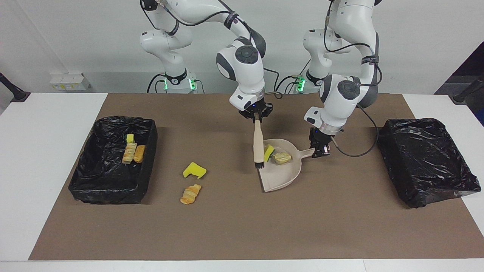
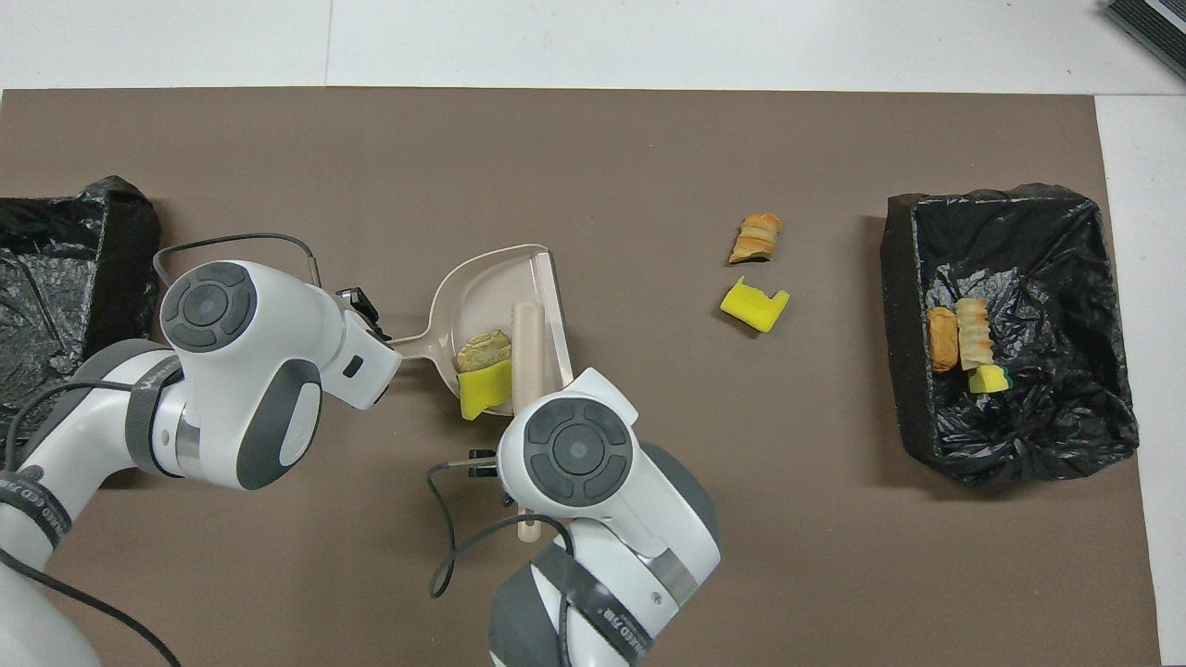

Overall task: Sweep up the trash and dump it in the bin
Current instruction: 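Sweep the bread and sponge into the dustpan with the right gripper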

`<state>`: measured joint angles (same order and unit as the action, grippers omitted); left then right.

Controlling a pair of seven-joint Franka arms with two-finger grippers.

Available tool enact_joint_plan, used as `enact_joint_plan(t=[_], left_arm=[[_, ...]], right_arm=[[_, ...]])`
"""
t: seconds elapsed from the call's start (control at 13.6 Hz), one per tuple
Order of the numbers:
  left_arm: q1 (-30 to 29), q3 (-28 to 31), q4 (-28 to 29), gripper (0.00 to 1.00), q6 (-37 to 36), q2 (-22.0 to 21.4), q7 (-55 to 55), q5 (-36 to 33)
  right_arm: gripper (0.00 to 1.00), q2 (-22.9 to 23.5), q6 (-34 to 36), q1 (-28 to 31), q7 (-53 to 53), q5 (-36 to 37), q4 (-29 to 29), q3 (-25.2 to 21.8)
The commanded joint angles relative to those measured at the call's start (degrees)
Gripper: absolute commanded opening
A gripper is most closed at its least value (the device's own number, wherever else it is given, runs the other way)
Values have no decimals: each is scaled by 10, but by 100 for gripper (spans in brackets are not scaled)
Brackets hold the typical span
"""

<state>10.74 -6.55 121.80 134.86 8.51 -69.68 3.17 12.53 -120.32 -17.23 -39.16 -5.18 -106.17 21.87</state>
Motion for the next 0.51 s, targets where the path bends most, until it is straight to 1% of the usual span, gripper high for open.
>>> enact_joint_plan(t=[0.0, 0.07, 0.22, 0.29, 0.37, 0.44], left_arm=[[-11, 2, -6, 0, 12, 8, -14, -3], [-12, 2, -7, 0, 11, 8, -16, -3], [-14, 2, -15, 0, 9, 12, -18, 0], [-15, 2, -23, 0, 2, 16, -18, 8], [-17, 9, -36, 0, -4, 21, -18, 19], [-17, 14, -56, 0, -20, 31, -18, 20]], right_arm=[[0, 3, 11, 34, 15, 30, 6, 3], [0, 6, 17, 50, 26, 59, 6, 3], [0, 12, 25, 107, 83, 97, 7, 4], [0, 21, 30, 138, 114, 106, 15, 3], [0, 34, 52, 170, 148, 125, 32, 3], [0, 42, 72, 190, 169, 151, 46, 4]])
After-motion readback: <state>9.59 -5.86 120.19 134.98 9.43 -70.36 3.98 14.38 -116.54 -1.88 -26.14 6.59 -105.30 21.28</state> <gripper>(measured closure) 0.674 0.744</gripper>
